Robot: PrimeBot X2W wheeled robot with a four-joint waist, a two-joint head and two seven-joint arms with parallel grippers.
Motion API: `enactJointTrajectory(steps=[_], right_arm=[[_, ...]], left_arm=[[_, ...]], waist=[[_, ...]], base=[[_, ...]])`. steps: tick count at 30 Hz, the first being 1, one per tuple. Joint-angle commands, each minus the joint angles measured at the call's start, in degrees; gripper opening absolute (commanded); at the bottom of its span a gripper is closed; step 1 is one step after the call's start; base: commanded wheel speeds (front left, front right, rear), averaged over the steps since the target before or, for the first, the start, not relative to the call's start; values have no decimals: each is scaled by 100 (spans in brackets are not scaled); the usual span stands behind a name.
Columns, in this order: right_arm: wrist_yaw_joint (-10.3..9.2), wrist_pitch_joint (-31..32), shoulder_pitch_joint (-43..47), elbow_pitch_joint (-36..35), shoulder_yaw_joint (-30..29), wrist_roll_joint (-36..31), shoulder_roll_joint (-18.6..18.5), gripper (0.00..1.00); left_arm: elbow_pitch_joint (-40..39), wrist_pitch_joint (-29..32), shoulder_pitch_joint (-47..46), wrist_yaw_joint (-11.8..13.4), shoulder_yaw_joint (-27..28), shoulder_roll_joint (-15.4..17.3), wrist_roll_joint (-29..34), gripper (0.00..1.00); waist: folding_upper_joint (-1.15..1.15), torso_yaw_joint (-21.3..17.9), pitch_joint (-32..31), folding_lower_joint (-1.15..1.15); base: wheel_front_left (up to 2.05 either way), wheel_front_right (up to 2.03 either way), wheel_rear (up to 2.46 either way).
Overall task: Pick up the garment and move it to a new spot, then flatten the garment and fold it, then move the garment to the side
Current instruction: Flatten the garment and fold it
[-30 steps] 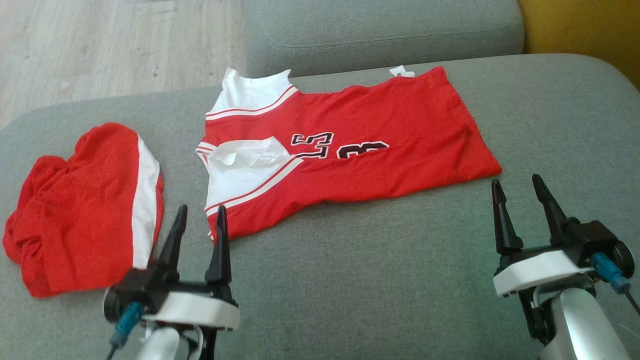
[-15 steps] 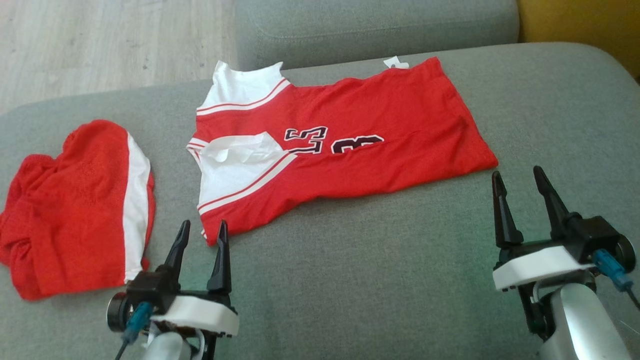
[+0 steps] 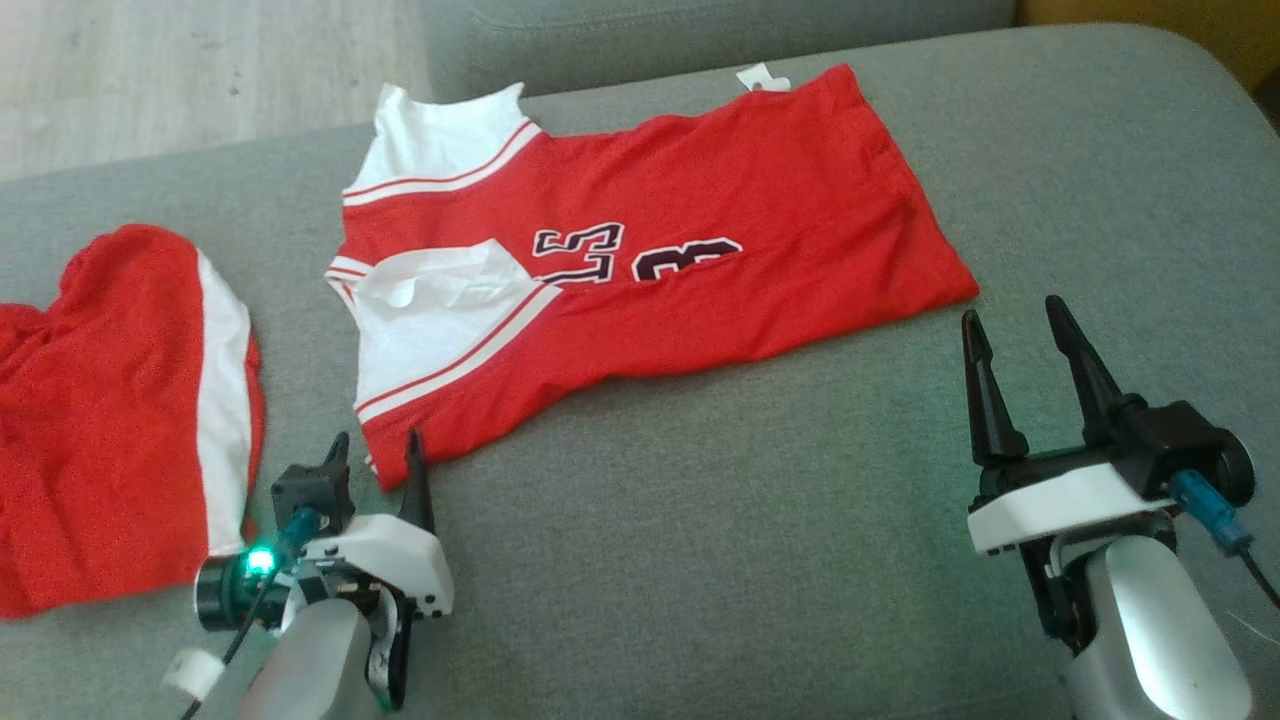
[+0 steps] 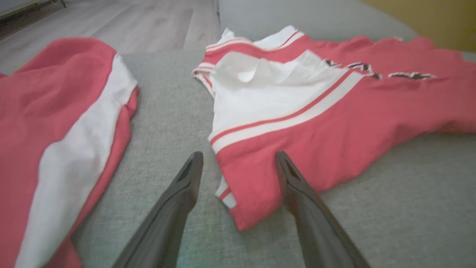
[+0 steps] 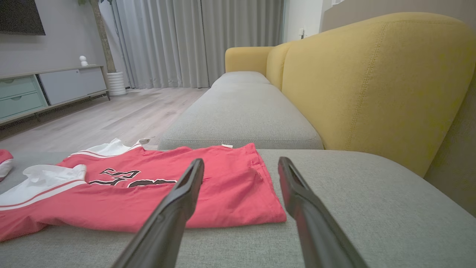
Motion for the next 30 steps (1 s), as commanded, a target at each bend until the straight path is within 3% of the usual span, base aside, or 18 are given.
enactJointTrajectory(steps=[1,4,9,10,11,15,20,24,30], right_arm=[[-4,-53,-197,-204,133,34,-29,100],[-4,-53,-235,-217,145,49,-23,100],[-4,-53,-274,-225,109,73,-25,100],[-4,-53,-280,-215,91,78,-29,100],[-4,-53,-288,-195,71,78,-34,100],[-4,3,-390,-11,-21,38,-48,100],[-4,439,-733,444,-354,-42,-4,100],[-4,896,-1179,1055,-820,-163,45,100],[-4,1595,-1975,2126,-1618,-858,22,100]], left_arm=[[1,62,-248,70,164,135,63,100],[341,323,-401,140,110,163,102,100],[673,552,-537,12,-11,155,97,100],[714,571,-555,-31,-32,147,85,24],[747,588,-571,-81,-63,139,79,0],[740,457,-636,-187,-126,104,43,0],[387,-183,-747,-321,-227,81,84,0],[8,-478,-803,-449,-348,69,160,0],[-604,-588,-809,-559,-556,27,282,0]], waist=[[0,-53,53,-1],[0,-108,109,-1],[0,-142,149,-1],[0,-136,151,-1],[0,-124,151,-1],[0,-30,138,-1],[0,156,154,-1],[0,326,197,-1],[0,545,350,-1]], base=[[0,0,0],[0,0,0],[0,0,0],[0,0,0],[0,0,0],[0,0,0],[0,0,0],[0,0,0],[0,0,0]])
